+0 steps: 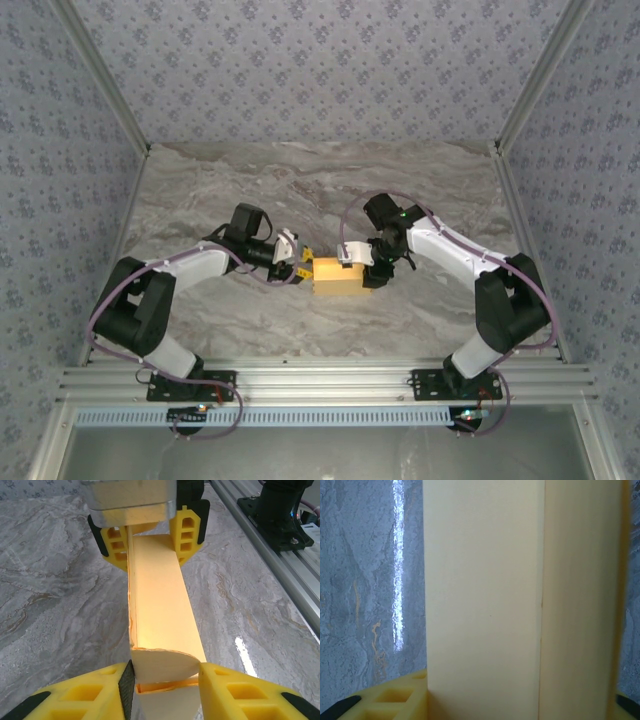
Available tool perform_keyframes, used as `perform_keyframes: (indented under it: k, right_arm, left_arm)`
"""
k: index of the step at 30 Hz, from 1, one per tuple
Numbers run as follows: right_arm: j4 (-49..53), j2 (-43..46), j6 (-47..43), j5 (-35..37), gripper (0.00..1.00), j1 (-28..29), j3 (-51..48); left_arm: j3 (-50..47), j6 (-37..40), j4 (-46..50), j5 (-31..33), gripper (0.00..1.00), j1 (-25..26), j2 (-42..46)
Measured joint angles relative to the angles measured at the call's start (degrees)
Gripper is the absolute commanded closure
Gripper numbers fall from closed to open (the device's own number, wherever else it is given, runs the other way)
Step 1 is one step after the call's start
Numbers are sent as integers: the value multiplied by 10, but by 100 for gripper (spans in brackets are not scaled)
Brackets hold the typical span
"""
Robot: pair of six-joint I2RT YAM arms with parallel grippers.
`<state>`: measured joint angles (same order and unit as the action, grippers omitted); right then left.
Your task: Fold the paper box
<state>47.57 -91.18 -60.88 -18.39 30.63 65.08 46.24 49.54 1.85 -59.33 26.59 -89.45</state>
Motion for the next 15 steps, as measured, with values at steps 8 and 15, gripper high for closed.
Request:
perform_keyframes:
  k: [8,15]
  right_arm:
    - [0,0,0,2,54,1,0]
    - [0,0,0,6,54,5,0]
  left_arm:
    - [0,17,6,0,66,1,0]
    - [1,27,9,5,69,2,0]
